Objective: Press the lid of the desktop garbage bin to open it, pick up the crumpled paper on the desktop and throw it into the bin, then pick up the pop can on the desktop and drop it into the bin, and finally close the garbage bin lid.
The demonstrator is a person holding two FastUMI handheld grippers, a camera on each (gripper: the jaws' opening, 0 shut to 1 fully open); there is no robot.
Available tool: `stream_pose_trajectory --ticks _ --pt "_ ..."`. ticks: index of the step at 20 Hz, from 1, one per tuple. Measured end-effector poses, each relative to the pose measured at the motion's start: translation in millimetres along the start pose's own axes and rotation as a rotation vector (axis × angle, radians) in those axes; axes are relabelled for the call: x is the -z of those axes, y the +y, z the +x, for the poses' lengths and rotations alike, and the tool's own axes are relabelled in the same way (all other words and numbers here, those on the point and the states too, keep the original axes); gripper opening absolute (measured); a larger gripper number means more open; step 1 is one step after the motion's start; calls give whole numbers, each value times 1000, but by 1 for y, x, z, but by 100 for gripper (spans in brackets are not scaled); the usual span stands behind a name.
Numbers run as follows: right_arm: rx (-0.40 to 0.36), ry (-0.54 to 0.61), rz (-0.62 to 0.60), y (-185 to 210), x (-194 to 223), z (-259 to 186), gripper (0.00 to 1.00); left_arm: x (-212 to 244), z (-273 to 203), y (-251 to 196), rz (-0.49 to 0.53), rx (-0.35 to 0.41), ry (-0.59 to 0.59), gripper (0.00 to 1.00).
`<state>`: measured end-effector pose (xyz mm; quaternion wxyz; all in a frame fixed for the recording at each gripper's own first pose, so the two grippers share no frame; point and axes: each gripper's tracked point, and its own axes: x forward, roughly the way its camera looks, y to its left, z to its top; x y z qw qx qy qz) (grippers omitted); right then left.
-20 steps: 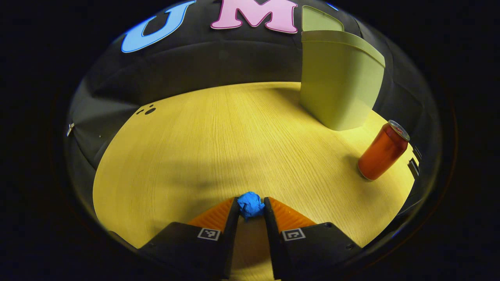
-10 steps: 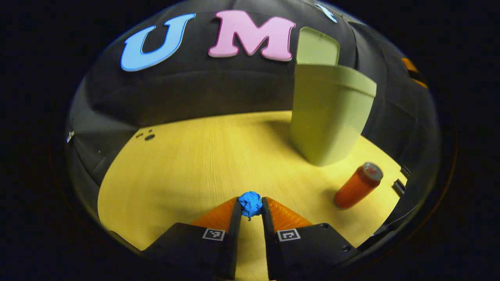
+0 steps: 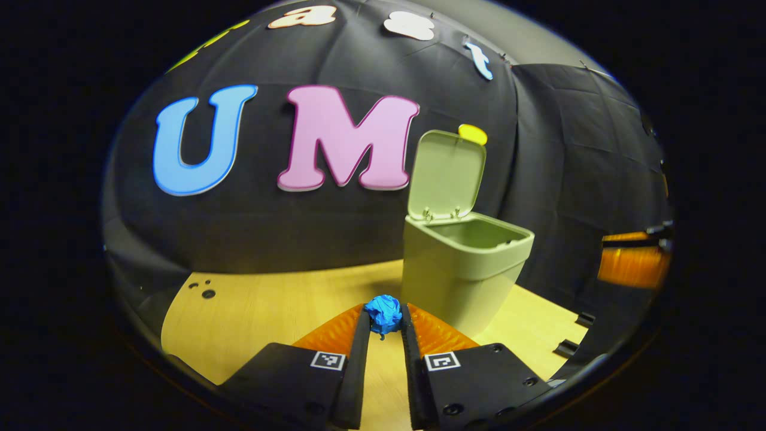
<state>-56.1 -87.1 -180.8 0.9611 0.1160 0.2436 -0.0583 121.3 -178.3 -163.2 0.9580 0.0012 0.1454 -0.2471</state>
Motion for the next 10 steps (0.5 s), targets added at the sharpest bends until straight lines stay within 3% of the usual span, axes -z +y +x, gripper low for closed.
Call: stream_pose_trajectory --ticks 1,4,10 --pt "-14 5 5 3 3 -1 75 -15 4 -7 13 18 -18 32" --pt "-35 28 46 7 12 -2 79 -55 19 -25 28 71 -70 34" --pt "-46 50 58 9 19 -2 80 -99 59 -57 73 144 -115 35"
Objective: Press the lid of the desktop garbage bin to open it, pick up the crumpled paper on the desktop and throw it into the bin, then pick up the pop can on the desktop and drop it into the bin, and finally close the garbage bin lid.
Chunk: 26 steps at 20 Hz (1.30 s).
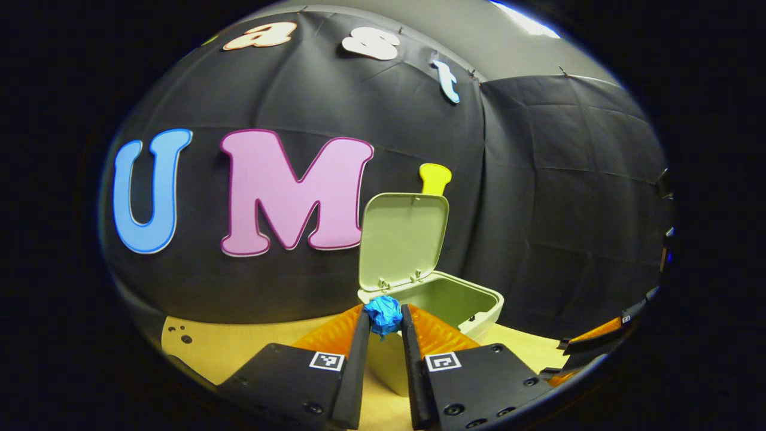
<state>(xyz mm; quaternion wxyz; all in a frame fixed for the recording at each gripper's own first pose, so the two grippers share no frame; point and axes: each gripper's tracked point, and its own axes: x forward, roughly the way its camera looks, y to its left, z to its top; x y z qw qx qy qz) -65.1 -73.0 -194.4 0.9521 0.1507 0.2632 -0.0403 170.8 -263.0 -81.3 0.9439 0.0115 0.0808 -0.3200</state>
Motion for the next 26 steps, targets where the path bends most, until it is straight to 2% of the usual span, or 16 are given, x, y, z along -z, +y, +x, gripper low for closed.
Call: stream_pose_trajectory --ticks 6,10,12,13,17,20,23,26 --pt "8 7 1 -6 1 1 80 8 45 -29 2 96 23 37" --pt "11 13 -4 -13 2 0 80 26 74 -36 -7 117 68 39" --pt "8 13 0 -16 1 0 82 35 84 -39 -12 125 88 36" --pt "12 11 -1 -19 2 1 82 39 88 -42 -17 132 93 40" --pt "40 16 -20 -31 3 5 82 50 96 -45 -10 141 109 46" --pt "50 34 -31 -37 7 7 82 53 99 -44 7 129 110 58" --pt "56 42 -24 -42 9 8 82 51 99 -46 2 140 97 77" --pt "50 49 -11 -42 10 10 82 49 90 -39 -11 122 87 81"
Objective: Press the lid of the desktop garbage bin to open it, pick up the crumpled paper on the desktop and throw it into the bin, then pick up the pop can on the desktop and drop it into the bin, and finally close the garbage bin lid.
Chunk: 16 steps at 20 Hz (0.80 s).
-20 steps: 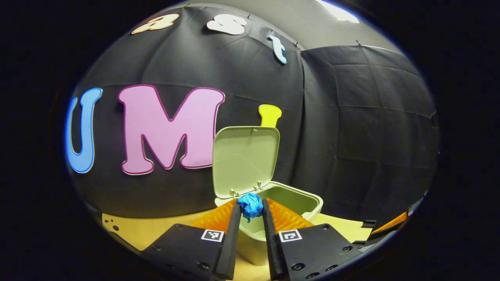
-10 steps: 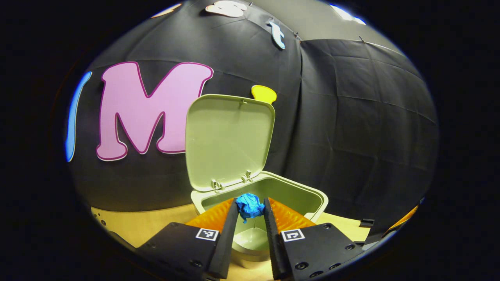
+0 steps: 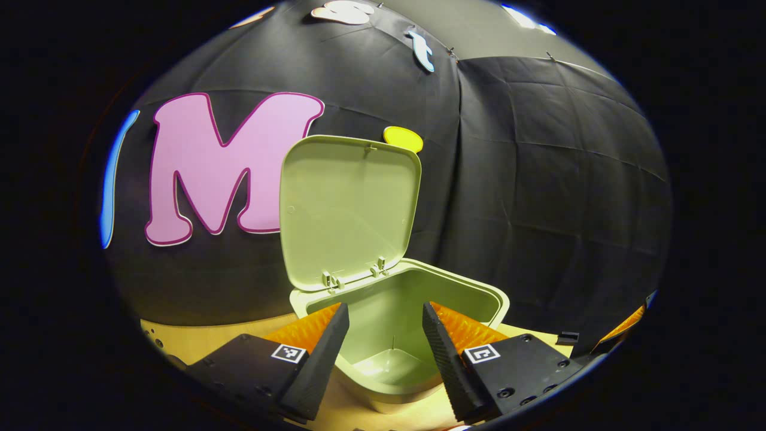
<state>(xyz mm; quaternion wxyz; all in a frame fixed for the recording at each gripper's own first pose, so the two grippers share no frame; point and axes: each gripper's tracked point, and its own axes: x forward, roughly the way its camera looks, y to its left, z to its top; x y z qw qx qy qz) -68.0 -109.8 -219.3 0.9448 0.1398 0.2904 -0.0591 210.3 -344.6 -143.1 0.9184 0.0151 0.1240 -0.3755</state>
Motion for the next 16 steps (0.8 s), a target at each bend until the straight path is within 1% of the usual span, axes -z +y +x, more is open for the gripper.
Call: stream_pose_trajectory --ticks 2,5,12,16 --pt "-17 19 4 6 8 1 83 -3 -13 9 -4 -39 -11 85" --pt "-43 49 -5 17 19 2 82 -11 -39 19 -8 -92 -34 94" --pt "-96 149 9 41 60 18 82 -25 -117 33 -12 -177 -77 94" --pt "-96 217 6 36 93 29 82 -22 -157 37 -6 -219 -70 94"
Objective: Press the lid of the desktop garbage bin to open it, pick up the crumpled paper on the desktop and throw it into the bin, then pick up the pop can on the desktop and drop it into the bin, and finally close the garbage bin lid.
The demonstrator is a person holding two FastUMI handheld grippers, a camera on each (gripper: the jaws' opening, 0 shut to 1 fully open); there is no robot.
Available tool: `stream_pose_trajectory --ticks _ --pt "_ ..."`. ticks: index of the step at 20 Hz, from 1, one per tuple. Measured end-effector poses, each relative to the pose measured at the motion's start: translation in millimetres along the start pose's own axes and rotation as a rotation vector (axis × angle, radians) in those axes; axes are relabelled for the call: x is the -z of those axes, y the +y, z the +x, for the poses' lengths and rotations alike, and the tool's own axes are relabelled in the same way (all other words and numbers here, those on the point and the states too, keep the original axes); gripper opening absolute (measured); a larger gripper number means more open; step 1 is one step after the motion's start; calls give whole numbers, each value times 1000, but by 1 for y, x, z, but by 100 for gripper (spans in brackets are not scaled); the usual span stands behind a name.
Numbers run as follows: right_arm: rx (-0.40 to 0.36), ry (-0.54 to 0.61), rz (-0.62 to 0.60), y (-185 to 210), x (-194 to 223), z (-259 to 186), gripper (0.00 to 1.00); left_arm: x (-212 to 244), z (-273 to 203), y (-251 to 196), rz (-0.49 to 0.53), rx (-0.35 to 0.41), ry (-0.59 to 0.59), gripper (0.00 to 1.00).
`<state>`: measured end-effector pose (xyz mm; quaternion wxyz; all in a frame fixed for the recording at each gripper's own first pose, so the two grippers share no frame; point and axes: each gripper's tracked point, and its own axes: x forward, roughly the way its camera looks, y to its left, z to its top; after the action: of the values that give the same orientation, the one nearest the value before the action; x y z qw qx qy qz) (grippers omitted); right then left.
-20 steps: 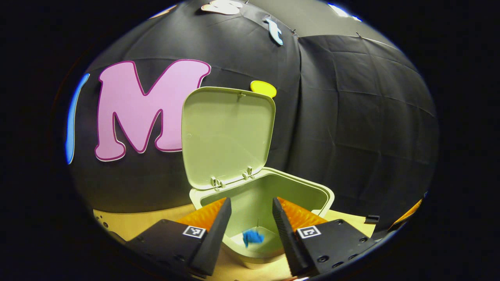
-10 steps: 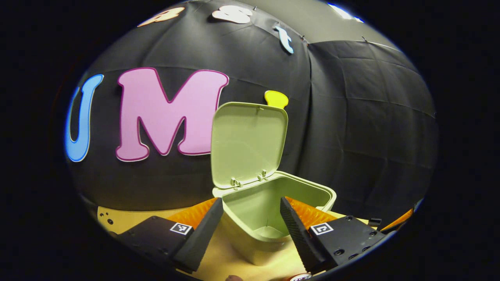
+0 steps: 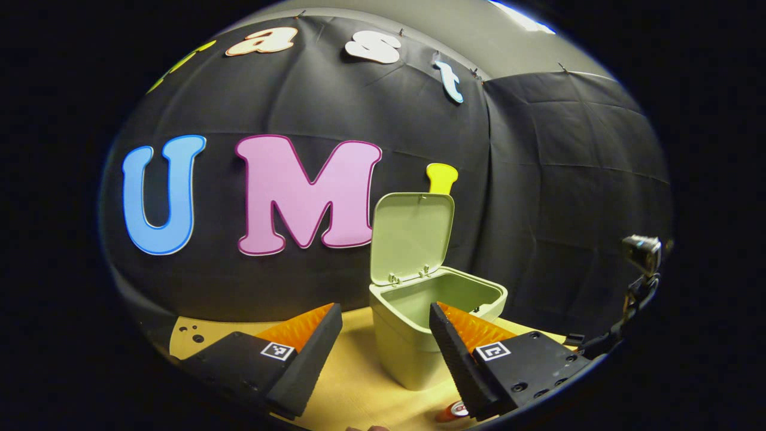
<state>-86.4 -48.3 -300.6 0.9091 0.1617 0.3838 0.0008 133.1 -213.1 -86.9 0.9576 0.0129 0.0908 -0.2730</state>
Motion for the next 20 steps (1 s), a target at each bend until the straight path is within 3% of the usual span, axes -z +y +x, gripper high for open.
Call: stream_pose_trajectory --ticks 7,20 --pt "-33 72 -40 5 33 28 86 14 -56 25 -19 -82 29 95" --pt "-52 181 -140 14 69 78 87 48 -141 113 -30 -302 91 94"
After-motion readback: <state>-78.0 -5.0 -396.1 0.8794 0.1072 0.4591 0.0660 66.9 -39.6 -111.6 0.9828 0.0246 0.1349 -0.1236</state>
